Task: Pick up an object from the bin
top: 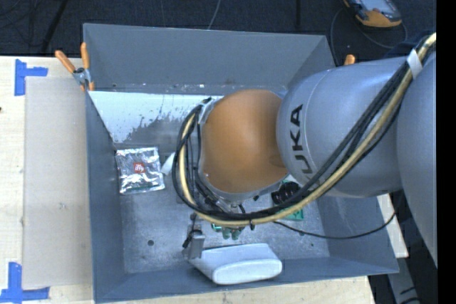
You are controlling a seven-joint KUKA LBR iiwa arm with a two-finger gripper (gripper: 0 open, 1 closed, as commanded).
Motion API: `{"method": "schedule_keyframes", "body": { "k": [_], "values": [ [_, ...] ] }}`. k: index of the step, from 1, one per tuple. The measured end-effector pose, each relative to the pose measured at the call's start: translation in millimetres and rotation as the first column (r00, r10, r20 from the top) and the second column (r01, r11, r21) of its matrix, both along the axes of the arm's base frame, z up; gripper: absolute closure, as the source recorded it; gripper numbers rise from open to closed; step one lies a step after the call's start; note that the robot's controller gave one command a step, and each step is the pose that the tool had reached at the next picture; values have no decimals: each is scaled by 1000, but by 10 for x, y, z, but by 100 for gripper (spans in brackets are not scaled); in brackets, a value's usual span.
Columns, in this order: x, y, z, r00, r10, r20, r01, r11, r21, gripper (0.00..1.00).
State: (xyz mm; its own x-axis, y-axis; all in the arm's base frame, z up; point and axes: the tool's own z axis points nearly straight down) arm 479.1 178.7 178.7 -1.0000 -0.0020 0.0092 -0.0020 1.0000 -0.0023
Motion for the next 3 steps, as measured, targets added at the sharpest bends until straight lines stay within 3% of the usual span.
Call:
{"method": "schedule_keyframes", "body": {
  "k": [1,2,3],
  "values": [
    [483,329,-886,964,267,7,-268,964,3,0],
    [952,-416,-1104,954,299,10,-299,954,-2,0],
    [1021,227,-1047,974,228,12,-228,974,5,0]
  ]
}}
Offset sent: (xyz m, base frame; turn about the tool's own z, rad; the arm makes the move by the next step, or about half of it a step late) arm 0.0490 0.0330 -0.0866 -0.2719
